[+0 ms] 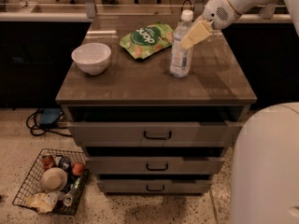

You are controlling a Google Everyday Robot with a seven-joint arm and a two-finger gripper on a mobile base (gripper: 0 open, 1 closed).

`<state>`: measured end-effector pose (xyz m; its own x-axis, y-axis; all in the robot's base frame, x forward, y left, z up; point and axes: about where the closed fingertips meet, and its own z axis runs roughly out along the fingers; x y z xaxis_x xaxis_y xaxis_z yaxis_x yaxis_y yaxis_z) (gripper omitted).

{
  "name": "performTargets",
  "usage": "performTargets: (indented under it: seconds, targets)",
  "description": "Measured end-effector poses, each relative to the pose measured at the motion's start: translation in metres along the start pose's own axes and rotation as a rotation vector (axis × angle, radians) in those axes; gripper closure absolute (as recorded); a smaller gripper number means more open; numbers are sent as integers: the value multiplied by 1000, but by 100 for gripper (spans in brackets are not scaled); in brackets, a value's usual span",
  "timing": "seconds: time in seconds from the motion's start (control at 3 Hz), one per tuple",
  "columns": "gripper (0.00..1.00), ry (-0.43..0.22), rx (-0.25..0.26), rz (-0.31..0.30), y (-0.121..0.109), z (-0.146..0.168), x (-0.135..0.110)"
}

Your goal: Pick blue plastic bottle from white bowl and place on counter

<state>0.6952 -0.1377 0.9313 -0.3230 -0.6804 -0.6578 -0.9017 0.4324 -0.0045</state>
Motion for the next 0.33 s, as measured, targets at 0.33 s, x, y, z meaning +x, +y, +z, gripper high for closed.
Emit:
performTargets:
  seconds: [0.33]
  targets:
    - [0, 0, -1, 0, 0, 1, 0]
